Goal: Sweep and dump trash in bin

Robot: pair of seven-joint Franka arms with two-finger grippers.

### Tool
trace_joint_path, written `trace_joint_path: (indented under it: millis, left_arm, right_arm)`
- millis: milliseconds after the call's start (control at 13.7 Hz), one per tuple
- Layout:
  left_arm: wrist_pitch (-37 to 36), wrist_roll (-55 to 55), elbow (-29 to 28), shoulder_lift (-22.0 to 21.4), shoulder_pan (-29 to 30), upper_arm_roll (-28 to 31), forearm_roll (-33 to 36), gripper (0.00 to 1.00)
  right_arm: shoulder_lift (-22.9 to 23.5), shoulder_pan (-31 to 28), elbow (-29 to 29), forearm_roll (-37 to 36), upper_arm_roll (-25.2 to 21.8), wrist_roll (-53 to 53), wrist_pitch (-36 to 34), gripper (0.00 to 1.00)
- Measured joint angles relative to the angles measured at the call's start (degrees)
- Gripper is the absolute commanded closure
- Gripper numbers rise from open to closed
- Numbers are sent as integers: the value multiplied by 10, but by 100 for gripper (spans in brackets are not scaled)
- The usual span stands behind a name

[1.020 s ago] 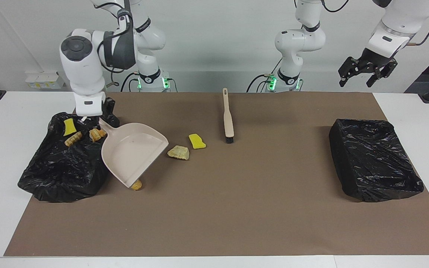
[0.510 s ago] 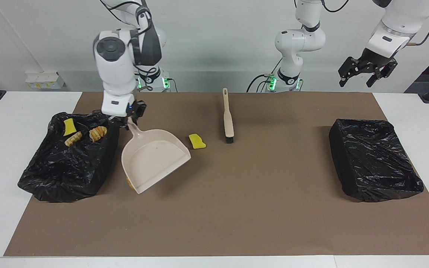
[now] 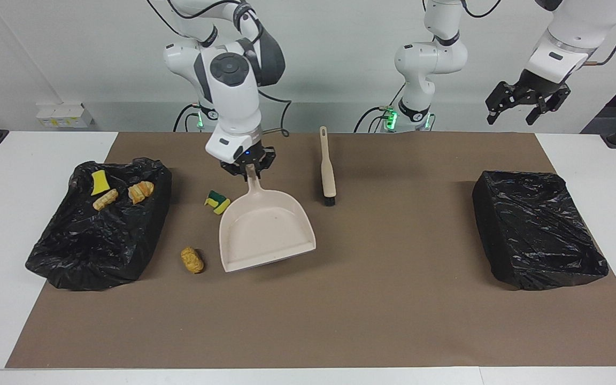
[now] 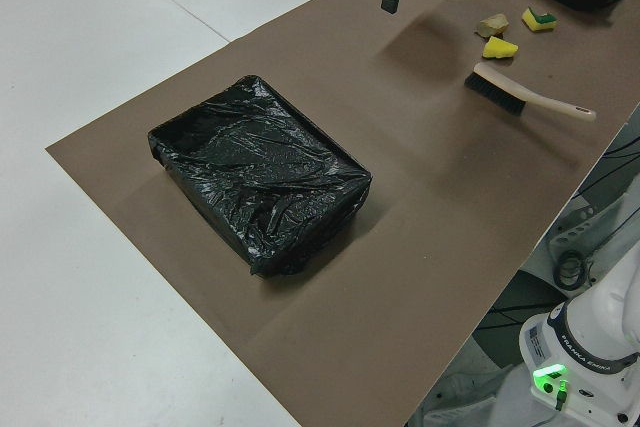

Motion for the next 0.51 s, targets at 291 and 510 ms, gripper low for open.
trace_joint_path:
  millis: [291,510]
  left_arm:
    - [0,0,0,0,0,0,0,0]
    - [0,0,0,0,0,0,0,0]
  right_arm:
    - [111,15,103,0,-1,59,5,100]
    - [195,30,160,-2,-4,77,44,100]
